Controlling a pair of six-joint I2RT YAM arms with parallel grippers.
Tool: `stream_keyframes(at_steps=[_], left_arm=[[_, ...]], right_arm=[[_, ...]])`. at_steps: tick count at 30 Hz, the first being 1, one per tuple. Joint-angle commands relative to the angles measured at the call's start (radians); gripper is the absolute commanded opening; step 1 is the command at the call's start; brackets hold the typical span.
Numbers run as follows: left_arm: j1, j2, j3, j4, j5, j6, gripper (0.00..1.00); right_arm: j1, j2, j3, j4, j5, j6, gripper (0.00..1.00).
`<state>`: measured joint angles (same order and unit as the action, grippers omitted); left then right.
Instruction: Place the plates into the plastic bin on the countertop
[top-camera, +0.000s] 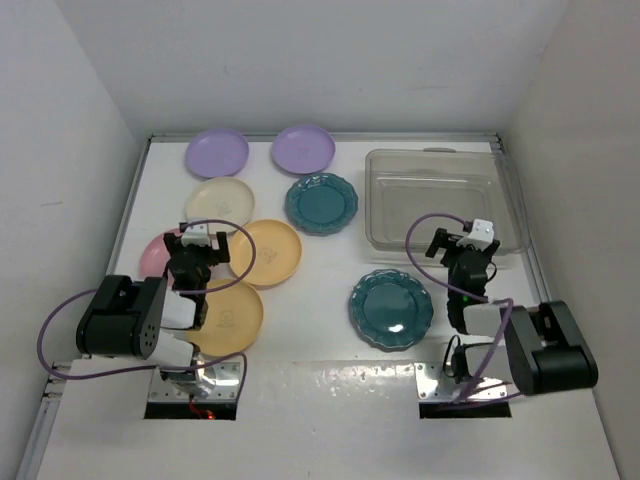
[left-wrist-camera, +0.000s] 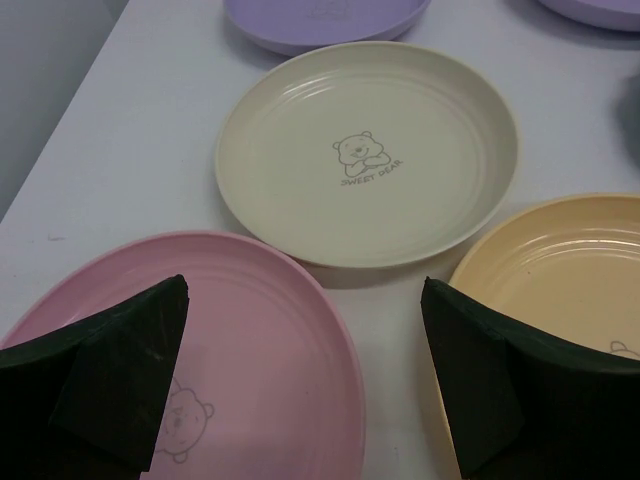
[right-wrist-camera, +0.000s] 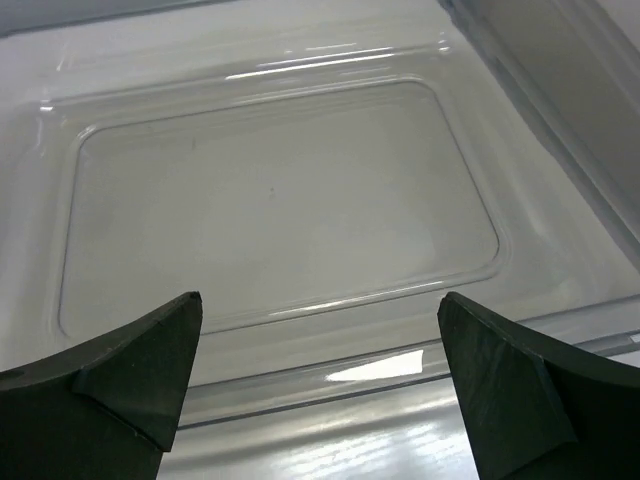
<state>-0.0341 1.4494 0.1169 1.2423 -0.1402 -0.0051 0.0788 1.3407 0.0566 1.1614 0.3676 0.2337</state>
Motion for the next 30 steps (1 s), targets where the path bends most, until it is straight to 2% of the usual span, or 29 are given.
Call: stream_keyframes(at_steps=[1,2,3,4,5,6,7,8,9,10,11,12,13,14,15,16,17,18,19,20,21,22,24,25,26,27,28,29,30], left_arm=[[-0.013,-0.021,0.013,0.040,-0.021,-0.007,1.00],[-0.013,-0.021,0.013,0.040,-0.021,-0.007,1.00],[-0.013,-0.021,0.013,0.040,-0.021,-0.007,1.00],[-0.013,-0.021,0.013,0.069,-0.021,-0.007,1.00],[-0.013,-0.040,0.013,0.048,-0.039,-0.007,1.00],[-0.013,-0.093,0.047,-0.090,-0.013,-0.019,1.00],[0.014,-0.232,0.245,-0.519,0.099,0.057,1.00],[0.014,-0.271,0.373,-0.714,0.144,0.141,1.00],[0.014,-0.285,0.618,-1.018,0.140,0.262,1.00],[0.014,-0.285,0.733,-1.134,0.098,0.292,1.00],[0.014,-0.274,0.829,-1.215,0.032,0.301,1.00],[0.026,-0.264,0.962,-1.303,-0.121,0.301,1.00],[0.036,-0.264,1.009,-1.332,-0.206,0.301,1.00],[0.049,-0.248,1.102,-1.421,-0.348,0.248,1.00],[0.060,-0.236,1.148,-1.489,-0.373,0.223,1.00],[0.071,-0.225,1.190,-1.568,-0.360,0.211,1.00],[0.080,-0.225,1.228,-1.640,-0.326,0.191,1.00],[0.091,-0.225,1.219,-1.734,-0.281,0.174,1.00],[0.091,-0.271,1.199,-1.757,-0.265,0.160,1.00],[0.091,-0.299,1.134,-1.770,-0.239,0.160,1.00],[0.091,-0.328,1.095,-1.770,-0.184,0.160,1.00],[0.091,-0.355,1.062,-1.788,-0.120,0.181,1.00],[0.077,-0.409,1.015,-1.817,-0.032,0.212,1.00],[0.077,-0.425,1.005,-1.818,0.020,0.212,1.00],[0.077,-0.440,0.995,-1.818,0.068,0.212,1.00],[0.063,-0.463,0.977,-1.818,0.100,0.212,1.00],[0.047,-0.463,0.977,-1.818,0.147,0.194,1.00],[0.046,-0.463,0.965,-1.818,0.175,0.185,1.00],[0.046,-0.451,0.965,-1.818,0.200,0.154,1.00]], right_arm=[[0.027,-0.113,0.033,-0.316,0.004,-0.005,1.00],[0.045,-0.145,0.061,-0.375,0.011,-0.014,1.00],[0.077,-0.255,0.160,-0.554,0.019,-0.074,1.00],[0.093,-0.291,0.201,-0.609,0.028,-0.109,1.00],[0.128,-0.351,0.247,-0.790,0.043,-0.225,1.00],[0.162,-0.391,0.419,-0.852,0.050,-0.300,1.00],[0.202,-0.397,0.486,-0.909,0.065,-0.345,1.00],[0.225,-0.373,0.713,-1.089,0.106,-0.545,1.00],[0.318,-0.356,0.788,-1.144,0.131,-0.627,1.00],[0.355,-0.300,0.855,-1.196,0.170,-0.883,1.00],[0.395,-0.235,1.005,-1.210,0.332,-0.955,1.00],[0.498,-0.175,1.047,-1.191,0.379,-1.029,1.00],[0.531,-0.148,1.086,-1.175,0.513,-1.018,1.00],[0.591,-0.096,1.235,-1.116,0.530,-0.908,1.00],[0.623,-0.060,1.306,-1.214,0.490,-0.644,1.00],[0.607,-0.046,1.448,-1.601,-0.017,-0.384,1.00],[0.549,-0.019,1.480,-1.620,-0.202,-0.243,1.00],[0.533,-0.014,1.464,-1.559,-0.361,-0.164,1.00],[0.576,-0.011,1.397,-1.507,-0.375,-0.064,0.97],[0.605,0.004,1.354,-1.500,-0.342,-0.051,0.97],[0.660,0.009,1.335,-1.525,-0.238,-0.045,0.97],[0.714,0.011,1.332,-1.551,-0.128,-0.027,0.95],[0.745,-0.014,1.316,-1.712,-0.056,0.010,0.95],[0.724,-0.053,1.300,-1.846,-0.090,0.121,0.97],[0.701,-0.081,1.281,-1.882,-0.126,0.174,0.97],[0.638,-0.192,1.156,-1.919,-0.184,0.282,0.97],[0.589,-0.240,1.101,-1.940,-0.228,0.333,0.97],[0.566,-0.291,0.985,-2.004,-0.231,0.437,0.93],[0.506,-0.448,0.876,-2.028,-0.225,0.552,0.90]])
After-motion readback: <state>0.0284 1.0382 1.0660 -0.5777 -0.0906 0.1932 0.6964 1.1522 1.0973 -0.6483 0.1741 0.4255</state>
